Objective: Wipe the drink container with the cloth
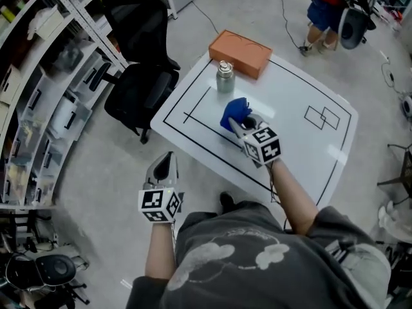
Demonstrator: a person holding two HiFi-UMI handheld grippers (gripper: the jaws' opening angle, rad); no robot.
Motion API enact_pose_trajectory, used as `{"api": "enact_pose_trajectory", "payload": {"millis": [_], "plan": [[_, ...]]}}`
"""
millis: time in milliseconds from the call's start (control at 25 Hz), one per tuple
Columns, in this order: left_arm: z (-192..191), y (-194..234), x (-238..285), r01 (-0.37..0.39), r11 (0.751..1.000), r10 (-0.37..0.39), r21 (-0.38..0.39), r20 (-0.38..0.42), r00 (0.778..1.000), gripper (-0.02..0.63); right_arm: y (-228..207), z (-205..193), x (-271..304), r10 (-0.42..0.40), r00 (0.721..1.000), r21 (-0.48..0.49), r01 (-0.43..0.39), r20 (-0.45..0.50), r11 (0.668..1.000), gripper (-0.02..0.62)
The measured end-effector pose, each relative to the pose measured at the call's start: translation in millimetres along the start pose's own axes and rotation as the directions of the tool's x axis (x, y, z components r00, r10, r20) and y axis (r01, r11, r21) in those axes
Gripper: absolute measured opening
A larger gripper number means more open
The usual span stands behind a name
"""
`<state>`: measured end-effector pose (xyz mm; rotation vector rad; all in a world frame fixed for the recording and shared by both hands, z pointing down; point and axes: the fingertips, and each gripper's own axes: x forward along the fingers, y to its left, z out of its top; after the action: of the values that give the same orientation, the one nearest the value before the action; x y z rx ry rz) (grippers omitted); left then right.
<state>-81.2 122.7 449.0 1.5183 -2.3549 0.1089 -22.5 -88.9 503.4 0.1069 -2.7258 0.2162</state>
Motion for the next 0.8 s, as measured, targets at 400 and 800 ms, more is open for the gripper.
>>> {"api": "enact_pose_trajectory", "payload": {"millis": [400, 800], "plan": [[28, -12, 74, 0.194, 0.979, -0.193, 0.057, -0.023, 0.981, 0.002, -30, 21, -4, -0.103, 0.993, 0.068, 0.098, 0.066, 0.993, 0.044], [60, -13, 177, 0.498, 0.86, -0.491, 0.112, -0.086, 0.867, 0.002, -87, 50, -6, -0.389, 0.92, 0.113, 0.381, 0.048, 0.917, 0.046]]}}
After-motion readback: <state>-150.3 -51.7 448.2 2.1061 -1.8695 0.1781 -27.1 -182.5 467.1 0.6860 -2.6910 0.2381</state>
